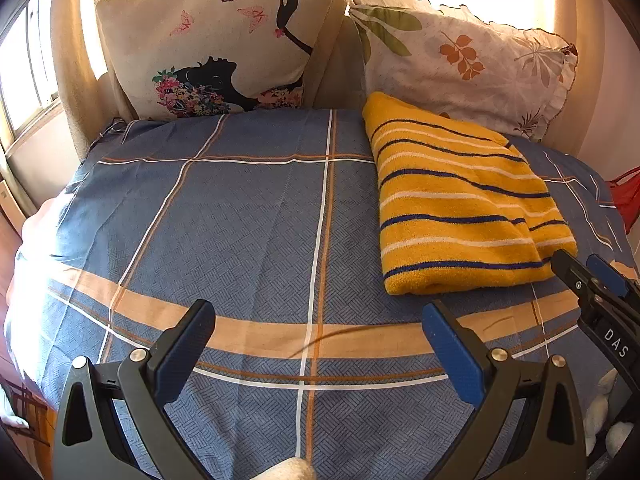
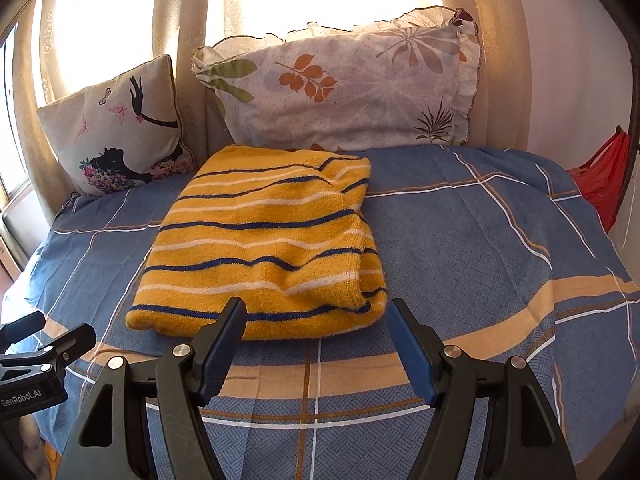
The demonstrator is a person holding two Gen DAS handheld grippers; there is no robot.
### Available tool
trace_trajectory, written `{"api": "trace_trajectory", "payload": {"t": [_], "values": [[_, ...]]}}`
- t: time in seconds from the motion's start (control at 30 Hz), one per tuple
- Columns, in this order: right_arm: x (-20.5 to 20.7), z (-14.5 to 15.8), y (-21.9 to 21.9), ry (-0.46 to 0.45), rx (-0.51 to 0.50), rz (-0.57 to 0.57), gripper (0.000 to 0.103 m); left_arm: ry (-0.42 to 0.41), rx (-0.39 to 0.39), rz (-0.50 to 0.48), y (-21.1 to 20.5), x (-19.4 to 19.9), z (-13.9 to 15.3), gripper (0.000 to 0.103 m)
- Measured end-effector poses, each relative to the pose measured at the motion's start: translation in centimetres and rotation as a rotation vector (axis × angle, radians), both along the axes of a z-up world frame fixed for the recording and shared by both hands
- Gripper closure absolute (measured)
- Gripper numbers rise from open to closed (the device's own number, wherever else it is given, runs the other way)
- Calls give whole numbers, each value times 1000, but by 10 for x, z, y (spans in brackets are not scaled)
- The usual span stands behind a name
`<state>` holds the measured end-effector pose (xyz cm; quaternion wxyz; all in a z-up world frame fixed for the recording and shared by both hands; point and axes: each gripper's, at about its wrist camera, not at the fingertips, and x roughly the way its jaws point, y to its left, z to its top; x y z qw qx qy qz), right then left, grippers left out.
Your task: Fold small clothes
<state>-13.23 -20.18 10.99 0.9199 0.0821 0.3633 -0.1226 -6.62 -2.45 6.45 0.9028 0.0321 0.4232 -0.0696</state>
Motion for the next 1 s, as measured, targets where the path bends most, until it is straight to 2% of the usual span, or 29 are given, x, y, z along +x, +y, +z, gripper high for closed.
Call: {"api": "trace_trajectory", "payload": {"t": [1.0], "values": [[5, -9, 14, 29, -5, 35, 26, 32, -36, 5, 4, 1, -11, 0]]}}
